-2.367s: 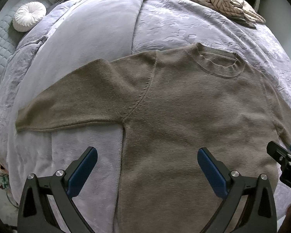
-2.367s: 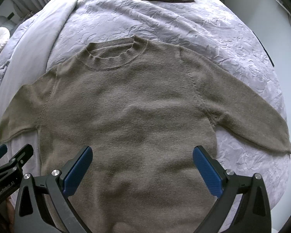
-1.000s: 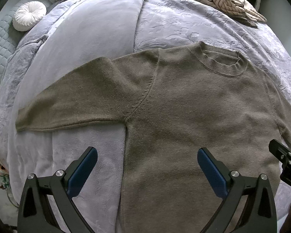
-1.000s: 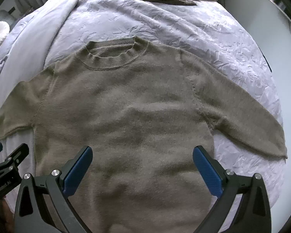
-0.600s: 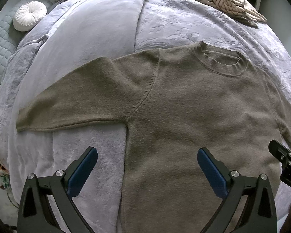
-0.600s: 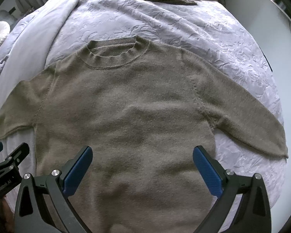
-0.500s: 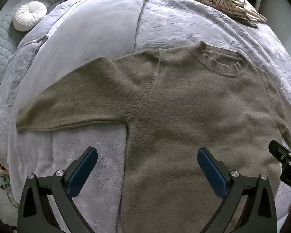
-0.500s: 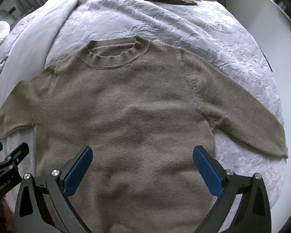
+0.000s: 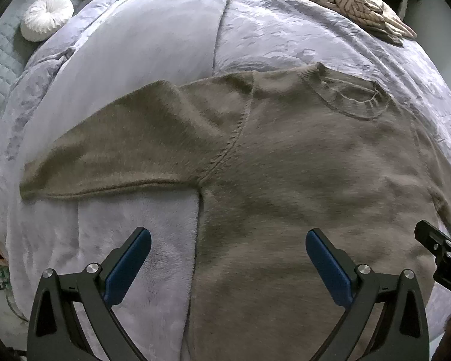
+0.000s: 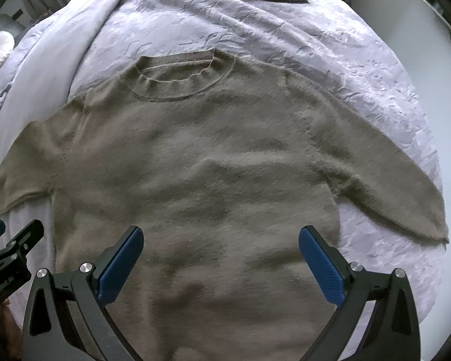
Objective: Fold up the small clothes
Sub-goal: 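Grasp the sweater's side edge with the left gripper and fold it inward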
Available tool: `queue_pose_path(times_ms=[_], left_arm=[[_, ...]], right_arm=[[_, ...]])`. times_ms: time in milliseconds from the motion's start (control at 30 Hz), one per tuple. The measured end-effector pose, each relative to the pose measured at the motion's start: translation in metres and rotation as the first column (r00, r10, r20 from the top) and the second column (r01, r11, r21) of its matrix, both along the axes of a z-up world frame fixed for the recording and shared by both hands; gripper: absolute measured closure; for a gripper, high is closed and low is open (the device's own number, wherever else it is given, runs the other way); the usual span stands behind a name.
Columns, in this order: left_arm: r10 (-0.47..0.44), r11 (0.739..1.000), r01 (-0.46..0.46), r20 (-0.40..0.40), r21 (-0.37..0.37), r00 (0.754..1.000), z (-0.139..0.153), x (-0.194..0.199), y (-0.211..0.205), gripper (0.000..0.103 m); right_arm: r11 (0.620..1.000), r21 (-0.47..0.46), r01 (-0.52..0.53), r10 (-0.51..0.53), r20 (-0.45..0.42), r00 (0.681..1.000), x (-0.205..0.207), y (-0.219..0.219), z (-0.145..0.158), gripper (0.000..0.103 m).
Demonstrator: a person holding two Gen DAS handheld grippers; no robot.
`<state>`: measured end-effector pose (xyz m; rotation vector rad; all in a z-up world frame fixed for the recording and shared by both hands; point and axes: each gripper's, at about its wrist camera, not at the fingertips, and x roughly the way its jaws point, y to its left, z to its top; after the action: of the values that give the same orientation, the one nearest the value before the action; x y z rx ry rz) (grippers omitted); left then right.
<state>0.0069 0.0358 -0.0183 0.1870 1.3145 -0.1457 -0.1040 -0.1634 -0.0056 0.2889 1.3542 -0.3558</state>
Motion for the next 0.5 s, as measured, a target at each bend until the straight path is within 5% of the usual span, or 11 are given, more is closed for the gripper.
queue_pose_path(times_ms=[500], left_arm=[[0.152,0.984,-0.151,0.007,-0.095,0.988,-0.035,0.019,0.091,0.0]], right_arm=[[0.989,0.084,-0.124,0.123,0.016,0.992,0.016,0.07,-0.039,0.0]])
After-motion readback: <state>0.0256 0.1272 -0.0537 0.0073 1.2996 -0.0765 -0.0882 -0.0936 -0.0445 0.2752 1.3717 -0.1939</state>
